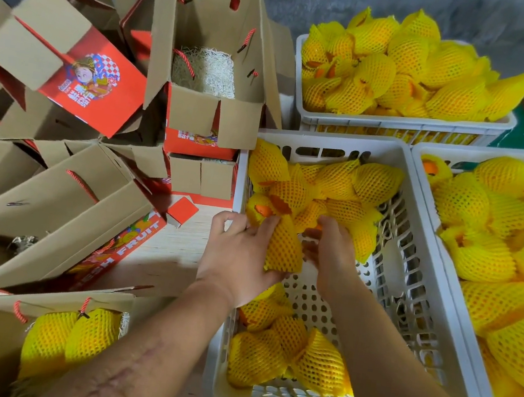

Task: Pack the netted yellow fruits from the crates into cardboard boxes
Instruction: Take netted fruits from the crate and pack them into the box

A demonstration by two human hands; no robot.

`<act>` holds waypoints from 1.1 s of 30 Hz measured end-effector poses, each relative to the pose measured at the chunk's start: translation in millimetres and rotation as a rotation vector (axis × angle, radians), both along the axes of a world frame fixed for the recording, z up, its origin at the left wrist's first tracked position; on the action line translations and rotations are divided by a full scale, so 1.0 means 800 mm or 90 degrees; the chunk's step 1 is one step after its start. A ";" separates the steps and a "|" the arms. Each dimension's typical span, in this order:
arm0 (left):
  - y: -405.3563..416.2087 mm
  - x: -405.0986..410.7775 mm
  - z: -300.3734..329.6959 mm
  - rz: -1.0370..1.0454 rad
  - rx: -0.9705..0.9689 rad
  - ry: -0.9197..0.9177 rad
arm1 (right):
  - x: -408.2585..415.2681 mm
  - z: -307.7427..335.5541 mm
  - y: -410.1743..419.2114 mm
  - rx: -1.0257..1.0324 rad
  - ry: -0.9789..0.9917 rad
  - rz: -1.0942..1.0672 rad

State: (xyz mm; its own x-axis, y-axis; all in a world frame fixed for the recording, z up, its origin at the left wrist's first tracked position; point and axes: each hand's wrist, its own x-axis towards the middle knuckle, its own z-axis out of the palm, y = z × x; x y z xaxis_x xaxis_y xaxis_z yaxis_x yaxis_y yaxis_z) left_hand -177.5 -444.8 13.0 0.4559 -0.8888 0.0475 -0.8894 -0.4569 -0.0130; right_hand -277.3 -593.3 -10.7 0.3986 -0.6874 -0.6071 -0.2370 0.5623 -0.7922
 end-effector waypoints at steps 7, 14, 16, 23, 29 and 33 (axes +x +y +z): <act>-0.001 -0.002 -0.002 0.015 -0.068 0.082 | 0.096 0.029 -0.033 0.099 0.148 0.139; 0.002 -0.003 0.001 0.009 -0.186 0.134 | 0.079 0.017 -0.026 0.050 0.135 0.108; 0.005 -0.004 0.001 0.002 -0.206 0.157 | 0.077 0.017 -0.022 0.036 0.141 0.134; 0.068 0.019 0.007 -0.012 -0.453 0.654 | 0.101 0.024 0.031 0.114 0.112 -0.067; 0.141 0.051 0.023 -0.001 -0.549 0.727 | 0.059 0.032 0.094 -0.076 0.068 -0.150; 0.189 0.069 0.026 0.050 -0.517 0.779 | 0.036 0.069 0.165 -0.259 0.118 -0.104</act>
